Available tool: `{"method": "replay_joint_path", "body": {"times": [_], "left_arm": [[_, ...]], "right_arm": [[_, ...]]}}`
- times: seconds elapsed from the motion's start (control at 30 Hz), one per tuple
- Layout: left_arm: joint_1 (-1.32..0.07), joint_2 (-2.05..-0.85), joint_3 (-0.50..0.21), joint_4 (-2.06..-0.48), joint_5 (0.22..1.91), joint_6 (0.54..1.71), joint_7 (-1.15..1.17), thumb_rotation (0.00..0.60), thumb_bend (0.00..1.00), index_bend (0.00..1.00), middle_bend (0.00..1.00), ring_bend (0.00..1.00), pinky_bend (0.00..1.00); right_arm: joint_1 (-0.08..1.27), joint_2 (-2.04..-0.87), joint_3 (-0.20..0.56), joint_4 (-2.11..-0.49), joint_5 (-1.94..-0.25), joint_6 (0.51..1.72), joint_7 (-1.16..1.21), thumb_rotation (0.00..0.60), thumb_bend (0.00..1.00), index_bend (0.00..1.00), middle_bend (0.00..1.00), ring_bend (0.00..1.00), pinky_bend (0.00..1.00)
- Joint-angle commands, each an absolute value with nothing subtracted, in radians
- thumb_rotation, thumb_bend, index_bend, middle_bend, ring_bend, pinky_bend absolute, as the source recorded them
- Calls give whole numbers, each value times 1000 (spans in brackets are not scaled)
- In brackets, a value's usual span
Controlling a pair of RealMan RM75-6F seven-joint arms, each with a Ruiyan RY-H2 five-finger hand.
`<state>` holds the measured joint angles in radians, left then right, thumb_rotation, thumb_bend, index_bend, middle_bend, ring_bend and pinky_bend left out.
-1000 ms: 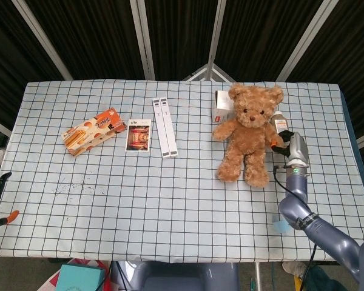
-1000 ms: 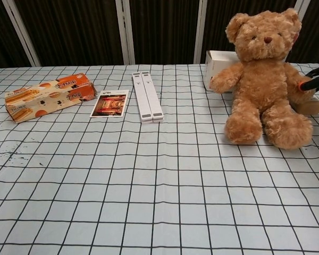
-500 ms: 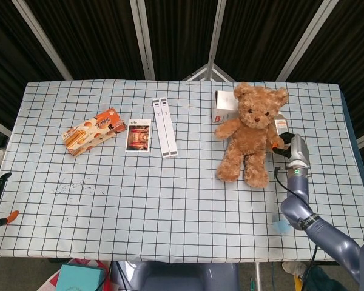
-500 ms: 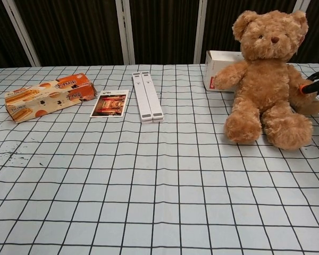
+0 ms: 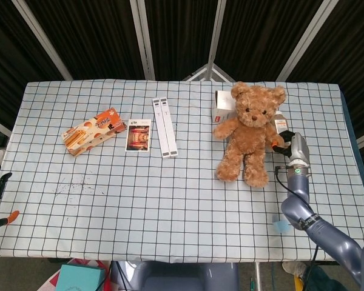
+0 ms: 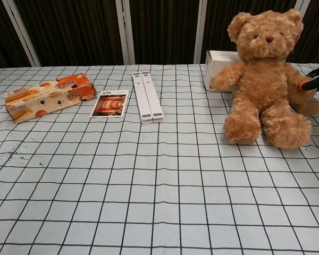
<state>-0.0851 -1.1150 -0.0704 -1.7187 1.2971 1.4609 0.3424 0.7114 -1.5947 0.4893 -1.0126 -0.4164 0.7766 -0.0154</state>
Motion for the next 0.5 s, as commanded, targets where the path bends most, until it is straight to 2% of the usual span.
{"method": "replay_joint_path", "body": {"times": [0.03,0.2,0.27,0.37,0.5], "left_arm": [[-84,-1114,-70,-1719,1298,1462,340,600,243,140,0,0,30],[-84,-1112,-70,-1718,1301,1463,335,600,243,141,0,0,30],[-84,-1112,-70,-1718,1301,1462,333,600,243,141,0,0,30],[-84,-1111,-70,-1718,1301,1463,331,600,243,141,0,0,30],[-83,-1109,-69,-1720,1304,1464,328,600,243,141,0,0,30]], "right_arm": [[704,-1587,481,-1016,-429,749,-11,600,560,480,493,296,0],[684,-1561,479,-1044,-522,707,46,600,561,169,305,149,0],[664,-1541,489,-1074,-577,684,103,600,561,100,264,112,0],[635,-1512,506,-1113,-656,663,181,600,562,39,214,67,0],[590,-1474,513,-1154,-754,665,264,600,562,17,196,52,0]]}}
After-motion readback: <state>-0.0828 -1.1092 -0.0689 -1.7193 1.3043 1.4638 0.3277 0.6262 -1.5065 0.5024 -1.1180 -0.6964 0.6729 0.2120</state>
